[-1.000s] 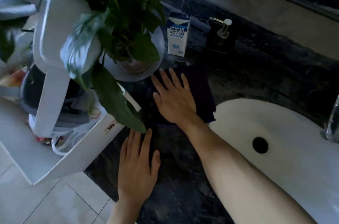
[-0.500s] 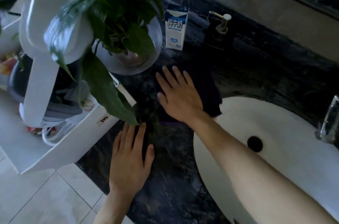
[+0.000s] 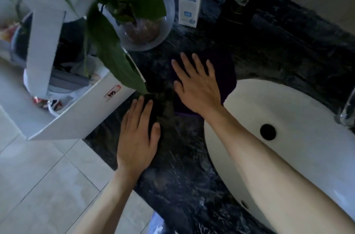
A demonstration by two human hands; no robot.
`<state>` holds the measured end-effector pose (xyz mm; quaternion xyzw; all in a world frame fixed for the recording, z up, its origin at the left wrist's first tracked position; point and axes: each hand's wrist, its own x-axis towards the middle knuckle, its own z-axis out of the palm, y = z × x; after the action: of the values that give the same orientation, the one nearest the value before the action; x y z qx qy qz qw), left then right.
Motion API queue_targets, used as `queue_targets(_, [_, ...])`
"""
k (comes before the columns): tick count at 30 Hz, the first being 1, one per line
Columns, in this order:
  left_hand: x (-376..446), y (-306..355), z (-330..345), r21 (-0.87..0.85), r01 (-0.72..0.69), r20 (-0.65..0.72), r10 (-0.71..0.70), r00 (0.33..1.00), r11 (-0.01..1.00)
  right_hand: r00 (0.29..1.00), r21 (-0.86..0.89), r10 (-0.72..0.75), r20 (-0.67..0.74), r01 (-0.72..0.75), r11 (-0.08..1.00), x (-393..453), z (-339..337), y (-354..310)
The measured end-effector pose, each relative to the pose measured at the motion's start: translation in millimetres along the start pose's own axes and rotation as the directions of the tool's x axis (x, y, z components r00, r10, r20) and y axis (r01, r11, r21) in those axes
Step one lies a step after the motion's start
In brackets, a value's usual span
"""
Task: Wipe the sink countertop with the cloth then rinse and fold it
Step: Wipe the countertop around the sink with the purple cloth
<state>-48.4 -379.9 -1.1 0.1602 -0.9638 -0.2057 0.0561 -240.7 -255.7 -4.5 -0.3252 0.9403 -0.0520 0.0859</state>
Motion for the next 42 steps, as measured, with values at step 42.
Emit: queue_targets(42, [36.5,24.4,11.6,-0.091,-0.062,-0.010,0.062,0.998,0.994,0.998,0.106,-0.053,0.037,0.049,0.993,-56.5,5.1,-7.8])
